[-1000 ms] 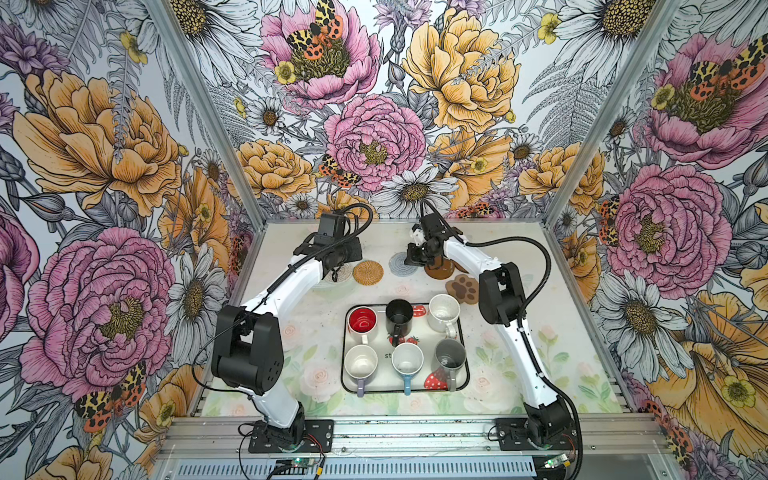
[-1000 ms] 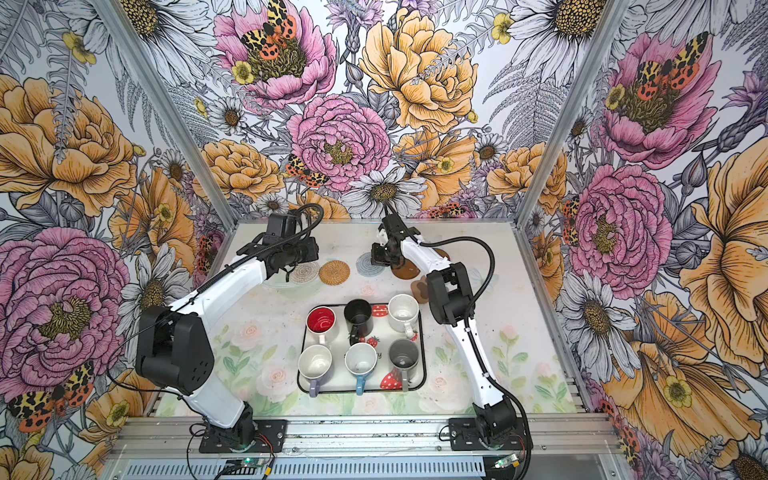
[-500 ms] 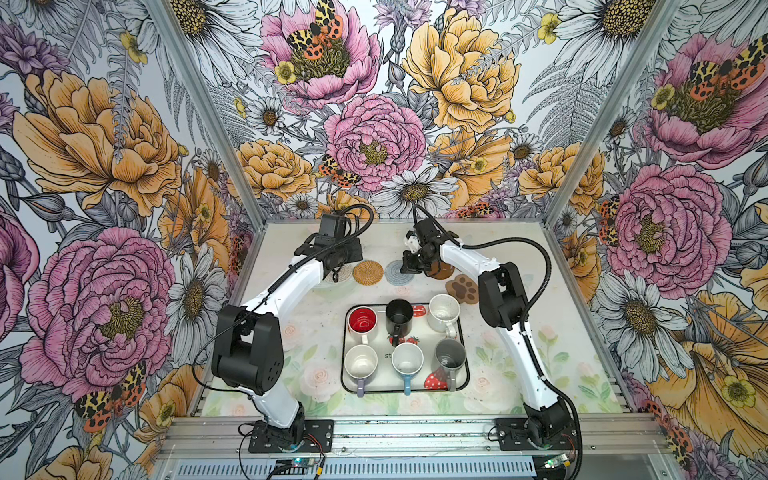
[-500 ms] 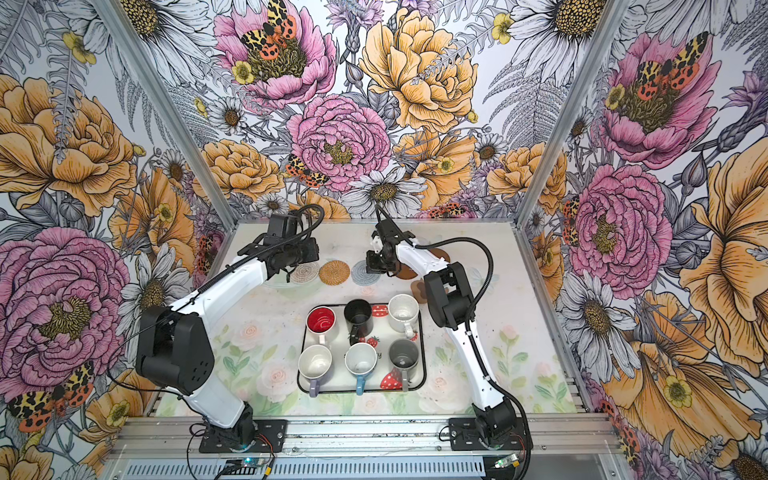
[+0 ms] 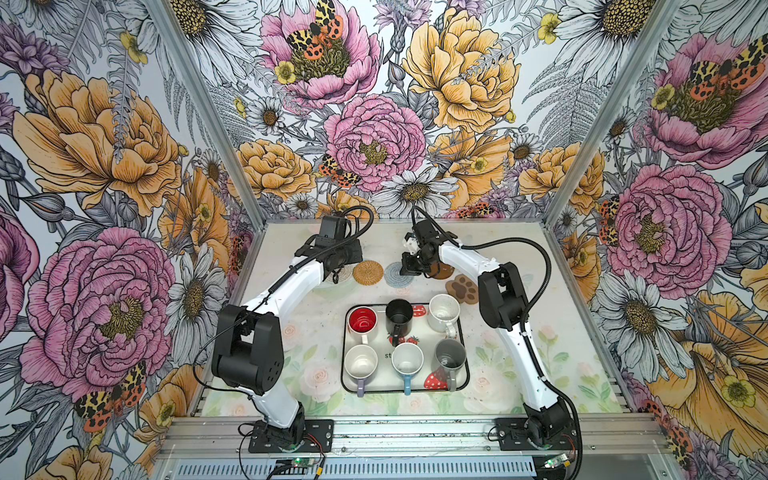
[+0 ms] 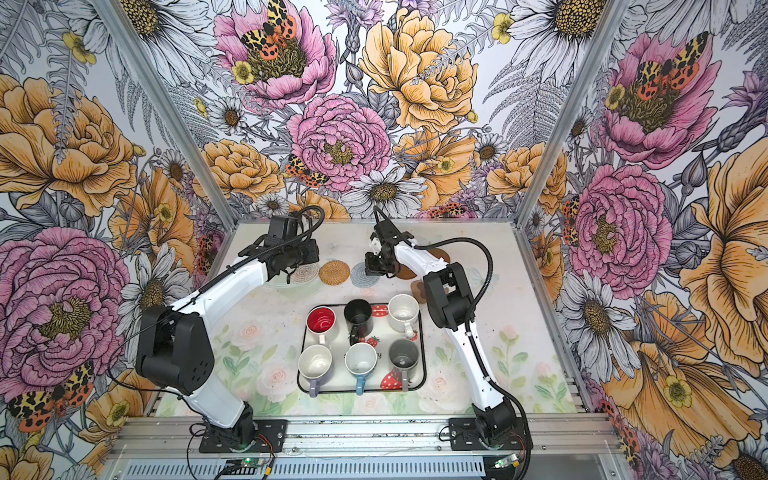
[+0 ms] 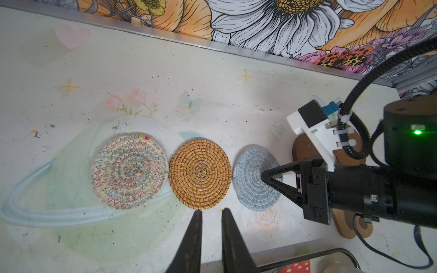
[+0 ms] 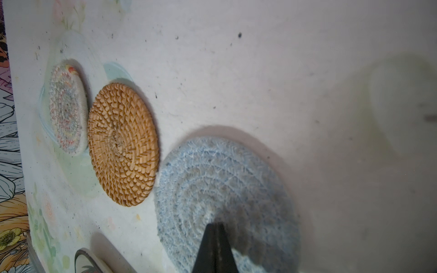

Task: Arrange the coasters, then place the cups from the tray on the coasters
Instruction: 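Slide the light-blue coaster with the right gripper toward the rattan coaster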

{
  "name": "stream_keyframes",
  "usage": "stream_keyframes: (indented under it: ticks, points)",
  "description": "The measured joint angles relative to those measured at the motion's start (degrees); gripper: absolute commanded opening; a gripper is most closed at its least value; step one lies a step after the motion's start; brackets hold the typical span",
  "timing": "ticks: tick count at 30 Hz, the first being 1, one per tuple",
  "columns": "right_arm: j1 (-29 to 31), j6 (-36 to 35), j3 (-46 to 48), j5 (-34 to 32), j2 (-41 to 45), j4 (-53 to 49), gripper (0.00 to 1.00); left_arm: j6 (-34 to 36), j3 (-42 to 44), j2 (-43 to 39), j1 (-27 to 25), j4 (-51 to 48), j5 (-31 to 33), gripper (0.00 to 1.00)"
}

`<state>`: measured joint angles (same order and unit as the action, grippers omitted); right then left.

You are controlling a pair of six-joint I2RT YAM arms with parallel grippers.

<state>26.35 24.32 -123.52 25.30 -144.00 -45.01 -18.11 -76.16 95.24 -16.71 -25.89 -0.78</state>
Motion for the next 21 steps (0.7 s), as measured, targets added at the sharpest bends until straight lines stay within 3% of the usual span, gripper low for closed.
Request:
stream_keyframes:
  ticks: [21]
  points:
    - [1.9, 2.27, -9.79, 3.1, -5.9, -2.69, 0.0, 0.0, 0.66, 0.0, 0.0, 0.66, 0.39, 0.18]
